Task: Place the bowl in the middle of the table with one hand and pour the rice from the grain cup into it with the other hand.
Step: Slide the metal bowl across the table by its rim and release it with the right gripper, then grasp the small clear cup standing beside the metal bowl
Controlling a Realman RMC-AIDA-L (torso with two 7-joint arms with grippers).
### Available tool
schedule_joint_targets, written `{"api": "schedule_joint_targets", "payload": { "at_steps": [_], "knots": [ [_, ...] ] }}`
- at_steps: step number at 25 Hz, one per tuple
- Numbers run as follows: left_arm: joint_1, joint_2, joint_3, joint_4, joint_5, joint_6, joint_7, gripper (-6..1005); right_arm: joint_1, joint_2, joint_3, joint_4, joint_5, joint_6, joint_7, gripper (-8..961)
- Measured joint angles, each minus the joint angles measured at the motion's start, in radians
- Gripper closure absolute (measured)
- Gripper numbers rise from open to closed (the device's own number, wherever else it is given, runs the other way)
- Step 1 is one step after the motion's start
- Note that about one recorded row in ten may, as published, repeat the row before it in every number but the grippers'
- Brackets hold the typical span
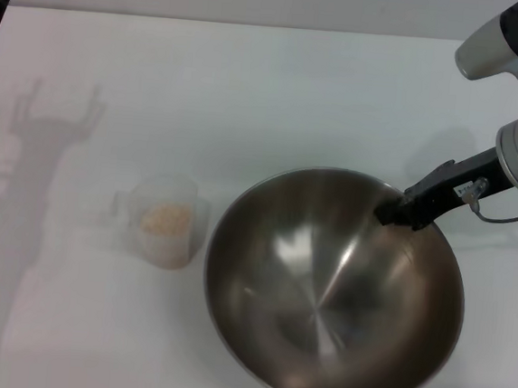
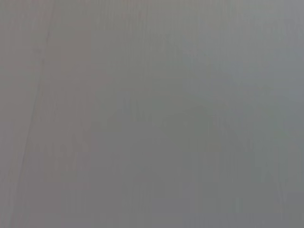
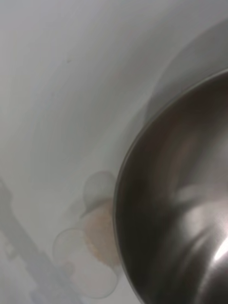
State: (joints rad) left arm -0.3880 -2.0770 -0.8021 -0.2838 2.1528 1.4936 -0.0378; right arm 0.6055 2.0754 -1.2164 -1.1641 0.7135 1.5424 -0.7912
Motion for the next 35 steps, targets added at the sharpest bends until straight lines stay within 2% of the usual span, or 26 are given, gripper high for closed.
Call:
{"api": "schedule_joint_targets", "payload": {
  "at_steps": [6,17,21,25,29,31,35],
  "knots": [
    [0.005,0.0,0.0,0.0,0.002,0.007,-0.001,195,0.0,0.001,-0.003,-0.016,0.0,0.008,0.008,939],
    [0.036,0.0,0.001,0.0,0.002,0.048,-0.001,198,-0.01,0.002,0.001,-0.126,0.006,-0.016,0.005,527],
    [0.055,0.001,0.002,0.0,0.002,0.055,-0.001,199,-0.01,0.002,-0.002,-0.191,0.008,-0.083,-0.003,515],
    [0.073,0.001,0.002,0.0,0.003,0.07,-0.001,200,-0.024,0.002,-0.041,-0.253,0.007,-0.217,-0.023,512],
    [0.083,0.001,0.003,0.0,0.004,0.073,-0.001,201,-0.08,0.003,-0.126,-0.313,0.001,-0.428,-0.046,512],
    [0.086,0.001,0.003,0.0,0.004,0.073,-0.001,201,-0.133,0.003,-0.187,-0.349,-0.001,-0.565,-0.066,512],
    [0.091,0.0,0.003,0.0,0.004,0.071,-0.001,202,-0.267,0.008,-0.345,-0.392,-0.014,-0.954,-0.142,512]
  ]
}}
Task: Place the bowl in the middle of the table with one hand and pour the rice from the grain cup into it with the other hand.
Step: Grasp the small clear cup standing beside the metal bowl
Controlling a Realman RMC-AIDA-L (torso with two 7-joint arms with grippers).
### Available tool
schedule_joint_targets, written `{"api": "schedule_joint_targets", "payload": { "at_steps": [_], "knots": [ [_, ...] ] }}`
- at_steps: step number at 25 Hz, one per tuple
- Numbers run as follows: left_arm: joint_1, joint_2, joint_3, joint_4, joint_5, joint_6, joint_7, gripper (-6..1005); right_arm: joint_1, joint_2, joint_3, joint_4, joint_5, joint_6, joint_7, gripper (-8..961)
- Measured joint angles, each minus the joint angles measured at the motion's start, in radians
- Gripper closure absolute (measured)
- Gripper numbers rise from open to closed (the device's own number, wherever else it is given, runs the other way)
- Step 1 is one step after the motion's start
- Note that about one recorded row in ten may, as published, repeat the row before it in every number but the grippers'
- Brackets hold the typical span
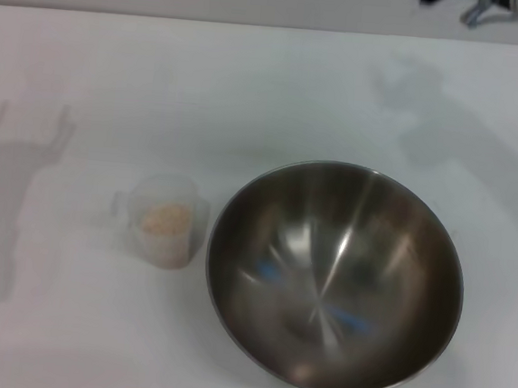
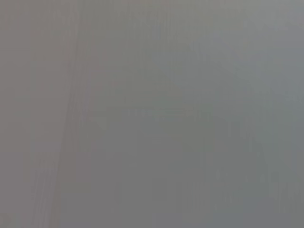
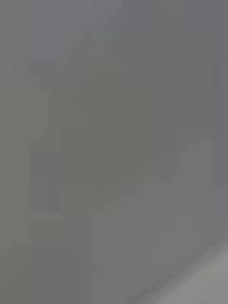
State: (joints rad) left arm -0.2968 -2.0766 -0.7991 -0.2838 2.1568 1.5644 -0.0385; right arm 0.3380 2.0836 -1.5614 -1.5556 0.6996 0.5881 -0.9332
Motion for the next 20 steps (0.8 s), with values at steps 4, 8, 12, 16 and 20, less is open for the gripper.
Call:
{"api": "schedule_joint_targets", "payload": {
  "at_steps": [4,8,12,16,20],
  "knots": [
    [0.006,-0.002,0.009,0.0,-0.001,-0.004,-0.001,203,-0.101,0.003,-0.187,0.074,0.0,-0.533,-0.064,512],
    [0.008,-0.002,0.012,0.0,0.0,-0.006,-0.003,204,-0.103,0.002,-0.414,0.319,0.001,-1.175,-0.03,512],
    [0.014,0.0,0.012,0.0,0.0,-0.003,-0.028,205,-0.045,0.0,-0.548,0.603,0.008,-1.665,0.193,512],
    [0.022,0.002,0.029,0.009,0.001,-0.001,-0.049,206,-0.02,-0.002,-0.553,0.843,0.009,-1.909,0.651,512],
    [0.047,0.005,0.09,0.018,0.002,0.018,-0.053,207,0.012,-0.006,-0.505,1.102,0.006,-2.009,1.067,512]
  ]
}}
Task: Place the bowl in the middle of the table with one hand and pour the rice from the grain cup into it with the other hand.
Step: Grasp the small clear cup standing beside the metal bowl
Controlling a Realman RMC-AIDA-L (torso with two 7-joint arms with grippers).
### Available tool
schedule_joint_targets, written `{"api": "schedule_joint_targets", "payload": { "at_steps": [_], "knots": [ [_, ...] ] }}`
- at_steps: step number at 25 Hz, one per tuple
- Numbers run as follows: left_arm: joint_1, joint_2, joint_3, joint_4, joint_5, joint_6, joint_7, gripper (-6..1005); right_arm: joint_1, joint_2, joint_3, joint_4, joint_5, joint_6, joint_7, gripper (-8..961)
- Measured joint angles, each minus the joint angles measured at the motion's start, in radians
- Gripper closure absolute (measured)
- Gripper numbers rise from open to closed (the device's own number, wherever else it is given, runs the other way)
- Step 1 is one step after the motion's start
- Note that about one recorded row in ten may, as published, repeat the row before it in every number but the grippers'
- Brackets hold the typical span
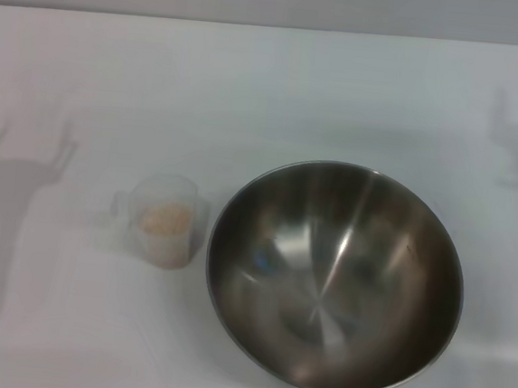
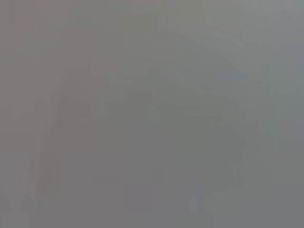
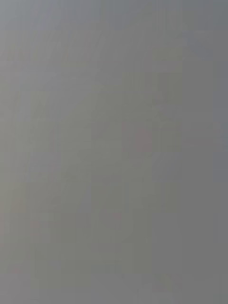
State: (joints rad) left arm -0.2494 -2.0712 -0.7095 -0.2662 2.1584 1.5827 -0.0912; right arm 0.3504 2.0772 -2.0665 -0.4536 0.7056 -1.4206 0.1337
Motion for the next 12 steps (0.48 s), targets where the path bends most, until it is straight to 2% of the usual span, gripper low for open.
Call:
{"api": "schedule_joint_targets", "payload": {
  "at_steps": [1,2,5,7,9,11,12],
  "knots": [
    [0.003,0.0,0.009,0.002,0.0,0.004,0.0,207,0.014,-0.001,0.012,0.108,-0.004,-0.035,0.13,512],
    [0.008,0.001,0.024,0.006,0.0,0.011,-0.001,207,0.014,-0.001,0.012,0.108,-0.004,-0.035,0.13,512],
    [0.029,0.002,0.093,0.018,0.0,0.038,-0.003,208,0.027,-0.004,0.014,0.216,-0.005,-0.065,0.217,512],
    [0.046,0.002,0.141,0.022,0.0,0.049,-0.013,209,0.028,-0.004,0.016,0.246,-0.003,-0.066,0.223,512],
    [0.046,0.002,0.141,0.022,0.0,0.049,-0.013,209,0.027,-0.004,0.019,0.262,-0.001,-0.062,0.223,512],
    [0.082,0.002,0.219,0.022,0.0,0.061,-0.031,210,0.032,-0.005,0.02,0.268,-0.002,-0.05,0.223,512],
    [0.082,0.002,0.219,0.022,0.0,0.061,-0.031,210,0.036,-0.005,0.02,0.271,-0.003,-0.04,0.223,512]
  ]
}}
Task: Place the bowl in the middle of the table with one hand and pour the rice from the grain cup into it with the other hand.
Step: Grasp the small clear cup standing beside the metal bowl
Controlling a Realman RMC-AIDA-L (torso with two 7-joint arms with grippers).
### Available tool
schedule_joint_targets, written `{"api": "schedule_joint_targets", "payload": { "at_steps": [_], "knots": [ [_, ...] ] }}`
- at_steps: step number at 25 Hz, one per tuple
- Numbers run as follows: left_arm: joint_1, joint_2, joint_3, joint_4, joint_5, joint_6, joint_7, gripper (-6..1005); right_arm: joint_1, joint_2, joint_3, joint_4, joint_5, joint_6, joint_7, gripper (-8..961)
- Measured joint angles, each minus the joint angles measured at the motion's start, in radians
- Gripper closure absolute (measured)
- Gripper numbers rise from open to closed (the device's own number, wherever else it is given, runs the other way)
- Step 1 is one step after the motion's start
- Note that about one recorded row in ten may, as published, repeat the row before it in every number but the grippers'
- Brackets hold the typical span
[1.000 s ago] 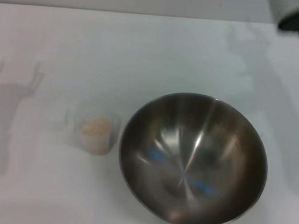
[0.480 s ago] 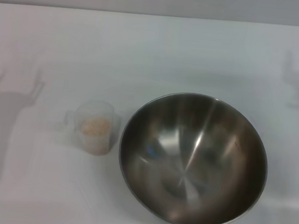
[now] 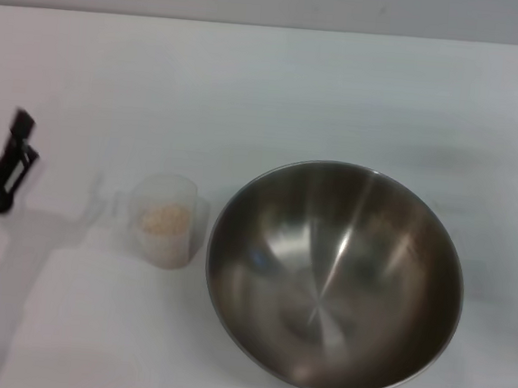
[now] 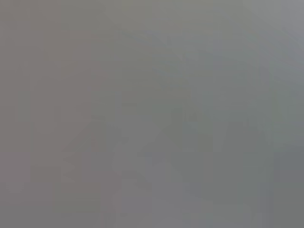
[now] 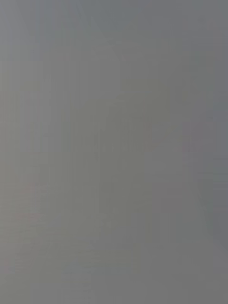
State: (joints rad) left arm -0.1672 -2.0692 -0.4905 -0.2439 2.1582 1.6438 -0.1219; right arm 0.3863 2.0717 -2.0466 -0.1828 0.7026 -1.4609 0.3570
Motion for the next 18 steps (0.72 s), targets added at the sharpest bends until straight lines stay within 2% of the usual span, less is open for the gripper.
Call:
{"api": "schedule_joint_targets", "payload": {
  "at_steps": [2,9,18],
  "knots": [
    [0.034,0.0,0.08,0.001,0.0,0.005,0.002,210,0.02,-0.002,0.0,0.014,-0.001,0.02,-0.007,512],
    [0.04,-0.004,0.184,0.033,0.0,-0.054,0.003,212,0.049,-0.008,-0.002,0.032,-0.004,0.026,-0.009,512],
    [0.019,-0.007,0.244,0.026,0.0,-0.187,0.008,214,0.061,-0.018,0.0,0.043,-0.004,0.008,-0.011,512]
  ]
}}
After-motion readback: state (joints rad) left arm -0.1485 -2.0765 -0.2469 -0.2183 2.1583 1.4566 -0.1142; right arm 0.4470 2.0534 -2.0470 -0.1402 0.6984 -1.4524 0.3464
